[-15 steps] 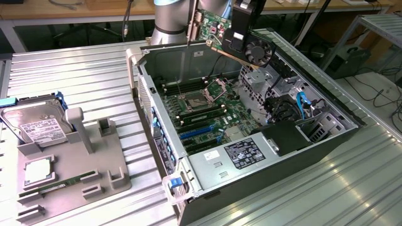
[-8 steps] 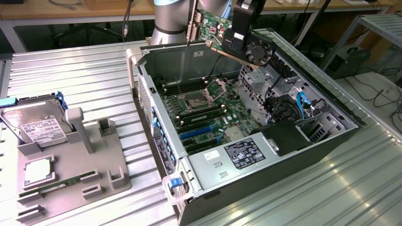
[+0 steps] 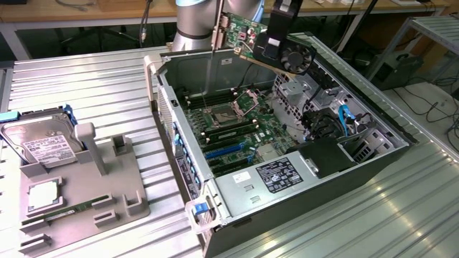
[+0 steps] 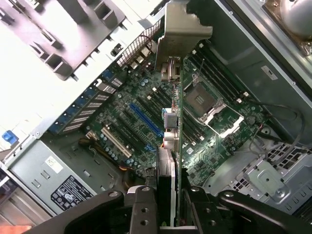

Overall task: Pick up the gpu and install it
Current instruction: 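Insert the gpu into the slot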

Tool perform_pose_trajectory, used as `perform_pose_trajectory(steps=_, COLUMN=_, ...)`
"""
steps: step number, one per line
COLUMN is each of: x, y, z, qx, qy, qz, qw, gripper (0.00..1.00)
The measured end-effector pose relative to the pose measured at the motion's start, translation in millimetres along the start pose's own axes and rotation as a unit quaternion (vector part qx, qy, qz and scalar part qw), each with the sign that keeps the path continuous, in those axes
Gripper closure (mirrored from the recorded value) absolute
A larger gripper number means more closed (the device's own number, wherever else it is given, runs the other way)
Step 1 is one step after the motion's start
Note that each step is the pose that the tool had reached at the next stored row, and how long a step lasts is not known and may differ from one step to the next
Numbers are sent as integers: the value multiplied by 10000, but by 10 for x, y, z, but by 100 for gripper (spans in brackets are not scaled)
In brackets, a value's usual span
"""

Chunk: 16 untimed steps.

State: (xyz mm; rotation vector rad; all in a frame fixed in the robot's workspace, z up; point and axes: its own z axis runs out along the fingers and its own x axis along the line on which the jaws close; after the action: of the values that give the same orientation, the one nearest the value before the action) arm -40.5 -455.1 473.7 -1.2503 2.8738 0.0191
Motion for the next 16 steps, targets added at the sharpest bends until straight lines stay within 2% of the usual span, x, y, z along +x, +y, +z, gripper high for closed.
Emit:
perform_pose_trajectory(steps=4, x=0, y=0, z=0, qx=-4, qy=3, qz=-366, qw=9993, gripper=73)
perform_pose_trajectory(steps=6, x=1, y=1, z=0, qx=-6, qy=4, qz=-547, qw=9985, gripper=73)
perform_pose_trajectory(steps=16, x=1, y=0, z=1, qx=-12, qy=8, qz=-1012, qw=9949, gripper=73)
